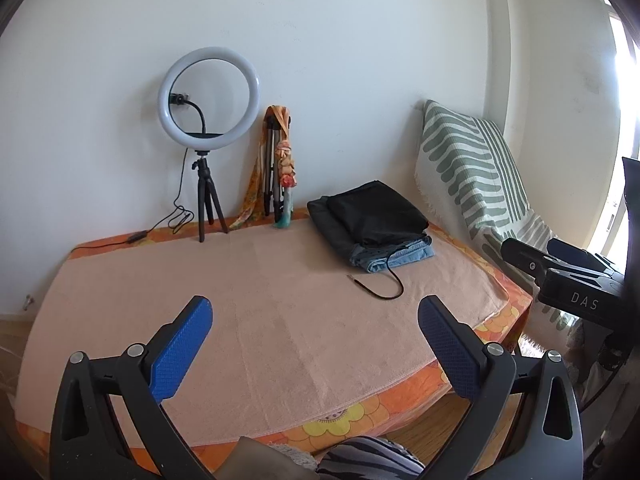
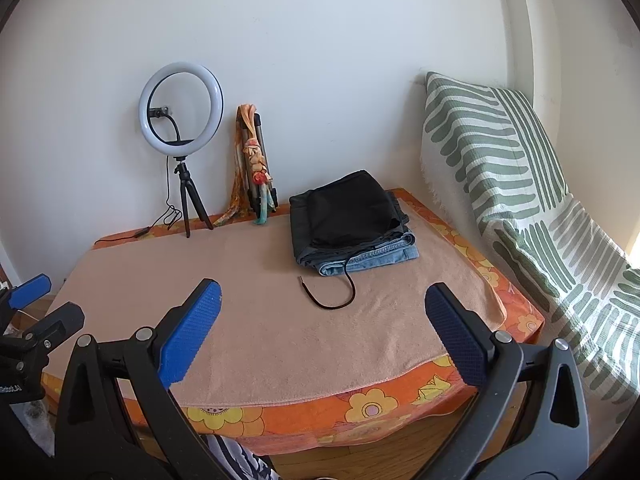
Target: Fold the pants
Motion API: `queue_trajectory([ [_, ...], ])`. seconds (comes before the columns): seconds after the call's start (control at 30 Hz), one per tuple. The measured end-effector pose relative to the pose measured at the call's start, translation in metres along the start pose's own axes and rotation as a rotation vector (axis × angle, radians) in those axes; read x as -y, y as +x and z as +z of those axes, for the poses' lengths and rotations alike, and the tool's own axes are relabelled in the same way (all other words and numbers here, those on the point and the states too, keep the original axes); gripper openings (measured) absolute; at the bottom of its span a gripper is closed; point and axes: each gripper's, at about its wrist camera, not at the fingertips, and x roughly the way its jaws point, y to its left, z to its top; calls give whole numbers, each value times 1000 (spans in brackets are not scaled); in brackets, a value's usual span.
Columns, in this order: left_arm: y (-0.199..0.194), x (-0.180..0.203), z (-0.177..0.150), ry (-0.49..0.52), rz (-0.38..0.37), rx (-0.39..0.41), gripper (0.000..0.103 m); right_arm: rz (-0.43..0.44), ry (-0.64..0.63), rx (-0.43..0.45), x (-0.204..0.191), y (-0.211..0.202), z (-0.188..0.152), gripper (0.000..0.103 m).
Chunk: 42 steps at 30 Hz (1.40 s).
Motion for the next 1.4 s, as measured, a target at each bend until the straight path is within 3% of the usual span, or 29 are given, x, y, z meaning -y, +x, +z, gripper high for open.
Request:
queue_trajectory([
  [1.4,-18,7,5,33,18,35,102,-8,-20,35,-11,-15,7,103],
])
